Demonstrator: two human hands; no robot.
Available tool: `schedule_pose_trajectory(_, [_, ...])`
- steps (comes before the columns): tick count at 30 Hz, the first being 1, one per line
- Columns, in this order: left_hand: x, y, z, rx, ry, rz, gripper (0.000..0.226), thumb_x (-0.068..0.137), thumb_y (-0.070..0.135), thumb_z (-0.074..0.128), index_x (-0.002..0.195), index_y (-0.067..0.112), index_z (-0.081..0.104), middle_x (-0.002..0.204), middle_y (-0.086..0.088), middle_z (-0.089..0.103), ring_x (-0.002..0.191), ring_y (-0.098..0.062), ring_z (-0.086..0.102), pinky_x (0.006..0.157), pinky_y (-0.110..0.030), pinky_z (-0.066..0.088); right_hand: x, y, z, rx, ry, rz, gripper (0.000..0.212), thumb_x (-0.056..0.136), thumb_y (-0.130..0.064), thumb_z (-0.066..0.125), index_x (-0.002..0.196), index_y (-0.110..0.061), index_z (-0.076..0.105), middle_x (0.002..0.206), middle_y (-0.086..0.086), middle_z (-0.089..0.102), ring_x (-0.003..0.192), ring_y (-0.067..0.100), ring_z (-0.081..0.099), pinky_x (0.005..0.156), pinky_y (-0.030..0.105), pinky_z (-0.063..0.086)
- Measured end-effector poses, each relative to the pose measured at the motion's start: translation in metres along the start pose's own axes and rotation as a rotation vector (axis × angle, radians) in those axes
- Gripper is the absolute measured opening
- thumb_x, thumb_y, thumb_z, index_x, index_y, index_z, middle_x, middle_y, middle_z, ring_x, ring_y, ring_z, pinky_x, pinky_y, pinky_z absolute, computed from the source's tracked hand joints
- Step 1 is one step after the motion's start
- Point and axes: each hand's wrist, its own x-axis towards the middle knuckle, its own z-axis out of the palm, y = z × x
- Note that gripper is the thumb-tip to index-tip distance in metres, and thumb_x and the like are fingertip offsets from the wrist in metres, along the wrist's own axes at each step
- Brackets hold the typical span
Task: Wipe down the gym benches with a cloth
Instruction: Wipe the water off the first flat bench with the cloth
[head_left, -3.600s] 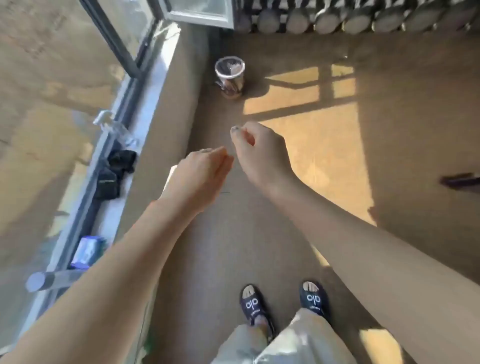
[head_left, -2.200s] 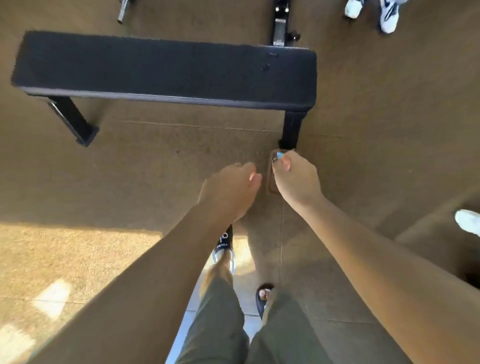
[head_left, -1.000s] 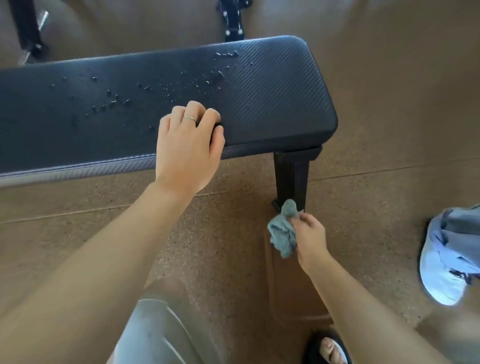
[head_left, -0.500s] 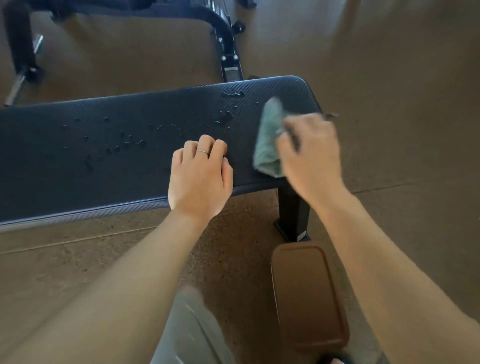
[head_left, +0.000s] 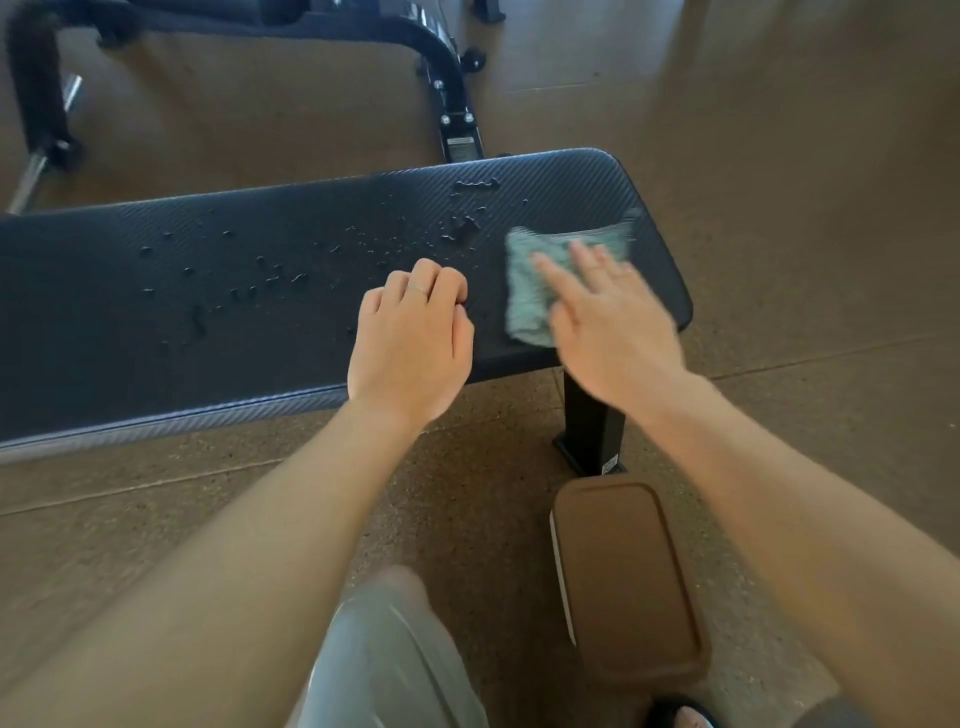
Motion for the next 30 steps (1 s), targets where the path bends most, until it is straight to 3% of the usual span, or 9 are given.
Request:
schedule_pose_trajectory(5, [-0.004, -0.046, -0.019, 0.086, -0.018, -0.024, 0.028, 0.107, 0.031, 0.04, 0.116, 0.014, 0.061, 0.119, -0.009, 0.062, 0.106, -0.031, 0.058, 0.092, -0.046, 0.048, 0.0, -0.001, -0.012, 0.132, -0.093, 0.226, 0.059, 0.104, -0.048, 0.016, 0.162, -0.034, 0.015, 0.171, 0.015, 0.007, 0.158, 0.032, 0.004, 0.128, 0.048, 0.005])
schedule_pose_trajectory(7, [-0.009, -0.057, -0.018, 0.071, 0.015, -0.135, 0.025, 0.104, 0.031, 0.041, 0.113, 0.014, 0.057, 0.116, -0.01, 0.059, 0.104, -0.033, 0.054, 0.091, -0.047, 0.046, 0.003, -0.045, -0.01, 0.137, -0.093, 0.15, 0.061, 0.103, -0.053, 0.012, 0.161, -0.036, 0.013, 0.17, 0.017, 0.007, 0.157, 0.036, 0.003, 0.127, 0.052, 0.007])
schedule_pose_trajectory(11, [-0.015, -0.055, -0.01, 0.072, 0.053, -0.101, 0.027, 0.1, 0.028, 0.037, 0.11, 0.013, 0.056, 0.112, -0.008, 0.058, 0.099, -0.032, 0.052, 0.087, -0.046, 0.043, -0.005, -0.103, 0.01, 0.066, -0.027, -0.034, 0.058, 0.105, -0.052, 0.009, 0.161, -0.037, 0.014, 0.17, 0.012, 0.011, 0.157, 0.033, 0.006, 0.128, 0.049, 0.01])
schedule_pose_trajectory(14, [-0.015, -0.058, -0.012, 0.032, 0.062, -0.113, 0.026, 0.098, 0.026, 0.037, 0.109, 0.014, 0.057, 0.111, -0.007, 0.058, 0.099, -0.031, 0.052, 0.087, -0.045, 0.043, -0.007, -0.064, 0.009, 0.004, -0.003, -0.077, 0.059, 0.106, -0.051, 0.006, 0.162, -0.036, 0.015, 0.17, 0.006, 0.014, 0.158, 0.025, 0.01, 0.128, 0.041, 0.01])
schedule_pose_trajectory(17, [-0.015, -0.055, -0.013, 0.024, 0.071, -0.11, 0.029, 0.098, 0.028, 0.036, 0.107, 0.012, 0.058, 0.11, -0.008, 0.059, 0.098, -0.031, 0.053, 0.087, -0.045, 0.043, -0.011, -0.006, 0.002, 0.007, 0.013, 0.141, 0.058, 0.107, -0.049, 0.007, 0.163, -0.034, 0.014, 0.171, 0.006, 0.013, 0.158, 0.023, 0.008, 0.128, 0.039, 0.007])
schedule_pose_trajectory(20, [-0.015, -0.053, -0.012, 0.043, 0.073, -0.107, 0.03, 0.098, 0.029, 0.034, 0.107, 0.012, 0.058, 0.109, -0.009, 0.059, 0.098, -0.031, 0.053, 0.087, -0.045, 0.044, -0.009, -0.026, 0.005, 0.049, 0.02, 0.264, 0.059, 0.106, -0.046, 0.009, 0.163, -0.031, 0.014, 0.171, 0.008, 0.008, 0.158, 0.028, 0.003, 0.128, 0.045, 0.006])
schedule_pose_trajectory(25, [-0.016, -0.054, -0.012, 0.055, 0.062, -0.1, 0.027, 0.098, 0.027, 0.035, 0.109, 0.013, 0.056, 0.11, -0.007, 0.058, 0.098, -0.031, 0.052, 0.086, -0.045, 0.042, -0.014, -0.115, 0.013, 0.083, 0.004, -0.011, 0.057, 0.107, -0.046, 0.013, 0.162, -0.031, 0.014, 0.17, 0.005, 0.009, 0.158, 0.027, 0.003, 0.128, 0.046, 0.008])
schedule_pose_trajectory(28, [-0.016, -0.055, -0.013, 0.035, 0.058, -0.106, 0.028, 0.097, 0.026, 0.034, 0.108, 0.013, 0.057, 0.11, -0.007, 0.058, 0.099, -0.03, 0.052, 0.087, -0.045, 0.043, -0.013, -0.077, 0.005, 0.024, -0.028, -0.109, 0.056, 0.108, -0.046, 0.012, 0.162, -0.033, 0.008, 0.17, 0.002, 0.006, 0.158, 0.022, 0.003, 0.129, 0.043, 0.009])
schedule_pose_trajectory(30, [-0.016, -0.055, -0.013, 0.023, 0.057, -0.111, 0.029, 0.097, 0.027, 0.034, 0.109, 0.013, 0.058, 0.111, -0.007, 0.059, 0.1, -0.03, 0.053, 0.089, -0.045, 0.045, -0.008, -0.028, -0.001, -0.012, -0.008, 0.032, 0.057, 0.108, -0.044, 0.013, 0.162, -0.031, 0.008, 0.17, 0.005, 0.008, 0.158, 0.021, 0.005, 0.128, 0.042, 0.009])
